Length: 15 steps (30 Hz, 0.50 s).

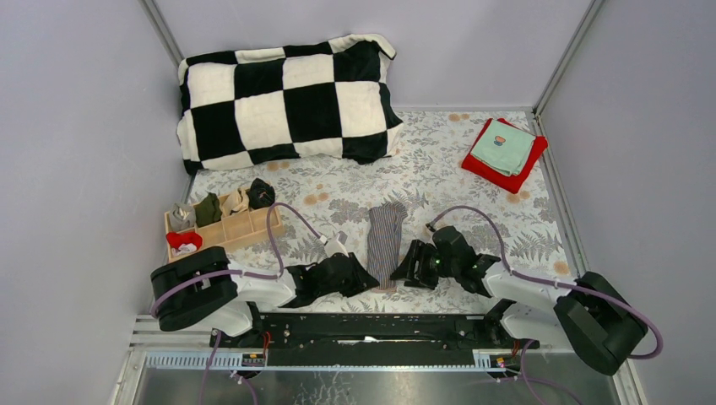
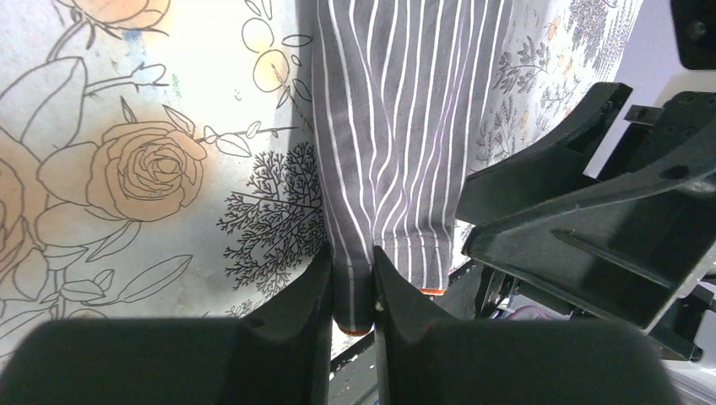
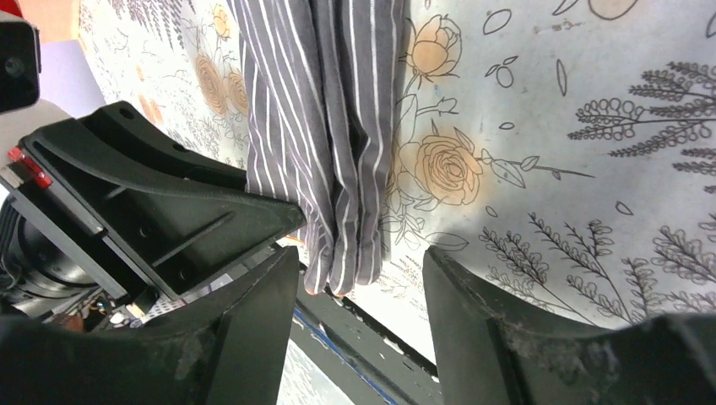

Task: Roll the underwear
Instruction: Roll the underwear to the center of the board.

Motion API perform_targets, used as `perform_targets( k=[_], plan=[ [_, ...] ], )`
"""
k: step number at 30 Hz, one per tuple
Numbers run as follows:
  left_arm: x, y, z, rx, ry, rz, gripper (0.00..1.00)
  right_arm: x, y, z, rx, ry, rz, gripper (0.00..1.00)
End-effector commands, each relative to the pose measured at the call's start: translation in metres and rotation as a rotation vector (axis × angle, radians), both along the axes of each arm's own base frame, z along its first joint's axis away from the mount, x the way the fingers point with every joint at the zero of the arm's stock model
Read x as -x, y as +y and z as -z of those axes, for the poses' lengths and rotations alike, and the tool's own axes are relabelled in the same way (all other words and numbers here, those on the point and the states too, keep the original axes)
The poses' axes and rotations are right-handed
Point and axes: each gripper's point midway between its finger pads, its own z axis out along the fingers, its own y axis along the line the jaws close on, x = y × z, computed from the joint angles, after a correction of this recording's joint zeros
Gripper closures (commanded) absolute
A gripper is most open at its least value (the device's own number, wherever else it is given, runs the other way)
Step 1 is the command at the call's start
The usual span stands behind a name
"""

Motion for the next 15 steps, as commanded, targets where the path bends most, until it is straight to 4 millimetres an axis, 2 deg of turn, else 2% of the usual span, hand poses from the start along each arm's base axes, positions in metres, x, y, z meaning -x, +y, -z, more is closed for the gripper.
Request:
perform_targets(
  k=[1, 5, 10, 12, 15],
  plan=[
    [0.007, 0.025, 0.023, -0.125, -0.006, 0.009, 0.82, -0.005, -0.005, -0.01, 0.034, -0.107, -0.037, 0.36],
    [0.005, 0.031, 0.02, -0.141, -0.027, 0.012, 0.88, -0.024, -0.003, -0.031, 0.009, -0.262, -0.019, 0.35],
    [0.01, 0.039, 0.022, -0.173, -0.017, 0.03, 0.93, -0.059, -0.015, -0.054, 0.059, -0.503, 0.061, 0.34],
    [0.012, 0.041, 0.023, -0.178, -0.009, 0.04, 0.95, -0.074, -0.02, -0.071, 0.078, -0.579, 0.115, 0.31],
    [0.012, 0.044, 0.023, -0.188, -0.008, 0.047, 0.98, -0.084, -0.022, -0.095, 0.148, -0.737, 0.019, 0.25]
  ],
)
